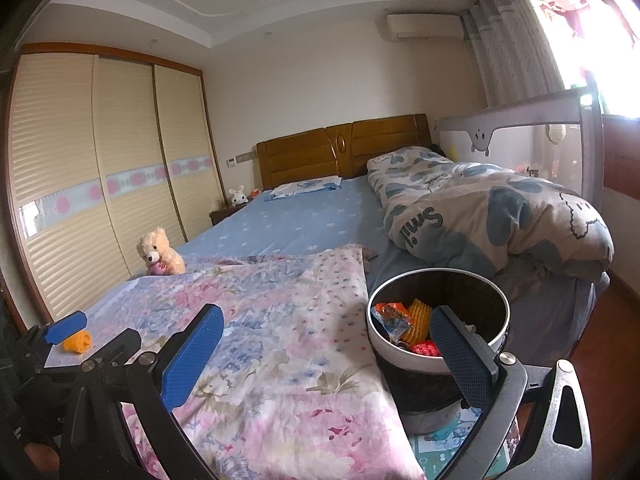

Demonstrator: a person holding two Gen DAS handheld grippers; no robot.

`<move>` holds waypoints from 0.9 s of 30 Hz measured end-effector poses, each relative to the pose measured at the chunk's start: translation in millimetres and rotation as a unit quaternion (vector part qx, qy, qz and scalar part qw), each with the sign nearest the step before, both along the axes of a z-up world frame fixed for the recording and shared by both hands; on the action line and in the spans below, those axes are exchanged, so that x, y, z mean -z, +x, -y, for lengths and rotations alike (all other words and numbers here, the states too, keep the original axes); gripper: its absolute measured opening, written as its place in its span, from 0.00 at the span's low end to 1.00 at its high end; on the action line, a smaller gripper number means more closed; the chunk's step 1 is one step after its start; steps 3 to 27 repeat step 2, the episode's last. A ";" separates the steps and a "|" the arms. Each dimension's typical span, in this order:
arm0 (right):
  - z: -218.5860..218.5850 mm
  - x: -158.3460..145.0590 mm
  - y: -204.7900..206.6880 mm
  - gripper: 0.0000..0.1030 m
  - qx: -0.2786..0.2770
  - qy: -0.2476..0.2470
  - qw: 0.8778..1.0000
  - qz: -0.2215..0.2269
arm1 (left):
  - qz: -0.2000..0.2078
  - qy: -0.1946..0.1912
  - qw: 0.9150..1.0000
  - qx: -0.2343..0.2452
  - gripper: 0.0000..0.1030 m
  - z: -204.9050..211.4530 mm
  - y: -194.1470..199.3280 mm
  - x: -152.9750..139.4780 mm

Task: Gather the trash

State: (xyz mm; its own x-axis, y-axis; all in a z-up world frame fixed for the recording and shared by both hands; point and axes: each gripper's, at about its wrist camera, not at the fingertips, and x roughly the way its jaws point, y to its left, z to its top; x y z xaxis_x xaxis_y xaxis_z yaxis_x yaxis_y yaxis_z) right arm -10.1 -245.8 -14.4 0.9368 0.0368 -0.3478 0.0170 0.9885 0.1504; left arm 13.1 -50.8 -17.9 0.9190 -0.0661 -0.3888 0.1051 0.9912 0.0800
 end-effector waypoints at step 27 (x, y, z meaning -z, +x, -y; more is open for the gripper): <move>-1.1 1.7 2.0 1.00 -0.002 0.001 1.000 -0.005 | -0.002 -0.001 1.000 0.000 1.00 -1.1 1.1 0.9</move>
